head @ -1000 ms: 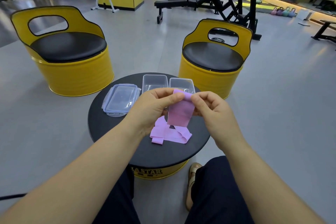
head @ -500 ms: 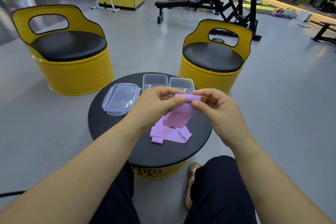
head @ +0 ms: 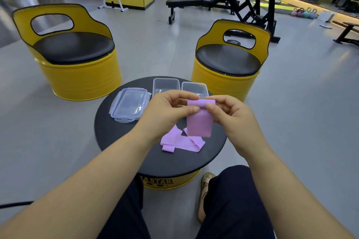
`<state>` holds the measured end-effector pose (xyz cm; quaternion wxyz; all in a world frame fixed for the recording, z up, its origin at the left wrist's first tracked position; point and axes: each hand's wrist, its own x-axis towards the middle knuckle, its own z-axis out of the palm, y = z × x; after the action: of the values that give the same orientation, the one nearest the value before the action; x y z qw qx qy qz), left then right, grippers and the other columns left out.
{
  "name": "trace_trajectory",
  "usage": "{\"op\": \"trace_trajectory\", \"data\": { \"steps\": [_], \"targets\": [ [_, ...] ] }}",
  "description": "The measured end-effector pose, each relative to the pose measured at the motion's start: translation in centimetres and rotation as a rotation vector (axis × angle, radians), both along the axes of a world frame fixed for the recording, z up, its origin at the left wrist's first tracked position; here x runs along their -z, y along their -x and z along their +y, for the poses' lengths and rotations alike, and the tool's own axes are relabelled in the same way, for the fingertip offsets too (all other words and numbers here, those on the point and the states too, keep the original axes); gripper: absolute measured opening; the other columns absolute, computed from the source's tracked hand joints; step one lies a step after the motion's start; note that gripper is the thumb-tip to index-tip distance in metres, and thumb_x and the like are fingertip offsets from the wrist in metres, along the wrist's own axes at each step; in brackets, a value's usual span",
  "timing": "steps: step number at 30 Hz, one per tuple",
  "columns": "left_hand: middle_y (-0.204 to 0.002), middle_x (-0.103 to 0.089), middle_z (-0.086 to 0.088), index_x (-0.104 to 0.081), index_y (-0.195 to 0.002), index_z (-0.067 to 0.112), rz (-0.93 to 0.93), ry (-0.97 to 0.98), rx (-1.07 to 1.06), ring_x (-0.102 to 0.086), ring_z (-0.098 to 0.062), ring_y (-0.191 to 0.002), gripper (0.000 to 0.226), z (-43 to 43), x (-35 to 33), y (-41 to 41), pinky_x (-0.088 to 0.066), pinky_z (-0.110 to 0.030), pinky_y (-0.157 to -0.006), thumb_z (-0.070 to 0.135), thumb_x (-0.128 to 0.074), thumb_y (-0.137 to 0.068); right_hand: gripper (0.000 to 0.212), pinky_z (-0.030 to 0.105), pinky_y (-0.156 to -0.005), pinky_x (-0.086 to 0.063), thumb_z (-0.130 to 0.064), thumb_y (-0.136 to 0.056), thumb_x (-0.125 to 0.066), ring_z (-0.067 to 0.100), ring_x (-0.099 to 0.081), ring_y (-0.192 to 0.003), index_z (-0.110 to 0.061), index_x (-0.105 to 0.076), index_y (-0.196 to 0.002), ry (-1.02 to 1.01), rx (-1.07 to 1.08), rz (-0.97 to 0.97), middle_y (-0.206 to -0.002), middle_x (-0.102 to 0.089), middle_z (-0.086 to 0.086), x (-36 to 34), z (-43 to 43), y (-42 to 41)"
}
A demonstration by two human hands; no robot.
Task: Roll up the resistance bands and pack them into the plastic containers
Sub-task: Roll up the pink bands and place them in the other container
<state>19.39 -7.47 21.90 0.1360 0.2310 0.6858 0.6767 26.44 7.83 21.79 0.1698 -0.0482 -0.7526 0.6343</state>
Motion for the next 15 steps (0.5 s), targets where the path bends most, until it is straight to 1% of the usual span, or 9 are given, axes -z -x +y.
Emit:
{"op": "trace_trajectory", "data": {
  "steps": [2, 4, 5, 7, 11, 13, 15],
  "targets": [
    [-0.078, -0.072, 0.005, -0.070, -0.092, 0.023, -0.009, 0.007, 0.007, -0.065, -0.007, -0.073, 0.024, -0.01, 0.03, 0.01, -0.050, -0.016, -0.067, 0.003, -0.071, -0.079, 0.012, 0.028, -0.081, -0.055, -0.015, -0.087, -0.062, 0.008, -0.067, -0.084, -0.023, -0.068, -0.093, 0.015, -0.012, 0.007, -0.086, -0.071, 0.000, 0.00, 0.06, -0.01],
    [-0.085, -0.074, 0.001, -0.068, -0.098, 0.027, -0.013, 0.047, 0.017, -0.065, -0.011, -0.079, 0.025, -0.06, 0.08, -0.01, -0.051, -0.023, -0.071, 0.011, -0.072, -0.080, 0.015, 0.027, -0.081, -0.056, -0.012, -0.086, -0.062, 0.008, -0.066, -0.084, -0.023, -0.068, -0.095, 0.038, -0.029, 0.013, -0.091, -0.070, 0.007, -0.04, 0.13, -0.06],
    [-0.088, -0.074, -0.001, -0.068, -0.100, 0.027, -0.016, 0.068, 0.021, -0.065, -0.013, -0.080, 0.023, -0.08, 0.07, -0.01, -0.051, -0.027, -0.072, 0.017, -0.072, -0.080, 0.016, 0.025, -0.079, -0.056, -0.011, -0.086, -0.062, 0.008, -0.066, -0.083, -0.023, -0.067, -0.095, 0.044, -0.037, 0.016, -0.092, -0.070, 0.007, -0.06, 0.15, -0.07],
    [-0.088, -0.073, -0.005, -0.069, -0.098, 0.024, -0.031, 0.086, 0.022, -0.064, -0.017, -0.078, 0.016, -0.11, 0.01, -0.03, -0.051, -0.031, -0.071, 0.024, -0.070, -0.082, 0.017, 0.023, -0.076, -0.056, -0.010, -0.086, -0.062, 0.006, -0.067, -0.083, -0.022, -0.067, -0.096, 0.052, -0.043, 0.015, -0.090, -0.070, 0.003, -0.04, 0.22, -0.07],
    [-0.084, -0.073, -0.007, -0.071, -0.090, 0.023, -0.035, 0.087, 0.005, -0.061, -0.018, -0.074, 0.007, -0.08, -0.09, 0.07, -0.050, -0.029, -0.066, 0.020, -0.068, -0.084, 0.018, 0.029, -0.081, -0.057, -0.010, -0.086, -0.061, 0.012, -0.069, -0.087, -0.021, -0.066, -0.100, 0.087, -0.065, -0.026, -0.088, -0.072, -0.001, 0.18, 0.40, 0.08],
    [-0.083, -0.073, -0.008, -0.071, -0.087, 0.024, -0.039, 0.071, 0.006, -0.062, -0.020, -0.075, 0.008, -0.07, -0.06, 0.14, -0.049, -0.030, -0.066, 0.017, -0.068, -0.084, 0.019, 0.031, -0.081, -0.057, -0.010, -0.087, -0.060, 0.014, -0.070, -0.088, -0.019, -0.065, -0.103, 0.132, -0.095, -0.051, -0.087, -0.073, -0.001, 0.19, 0.46, 0.18],
    [-0.084, -0.074, -0.008, -0.071, -0.087, 0.025, -0.037, 0.059, 0.008, -0.062, -0.021, -0.077, 0.010, -0.09, 0.00, 0.19, -0.050, -0.032, -0.068, 0.016, -0.069, -0.083, 0.019, 0.031, -0.079, -0.058, -0.013, -0.089, -0.059, 0.015, -0.070, -0.088, -0.018, -0.064, -0.107, 0.169, -0.107, -0.078, -0.088, -0.073, -0.001, 0.13, 0.50, 0.33]
  ]
}}
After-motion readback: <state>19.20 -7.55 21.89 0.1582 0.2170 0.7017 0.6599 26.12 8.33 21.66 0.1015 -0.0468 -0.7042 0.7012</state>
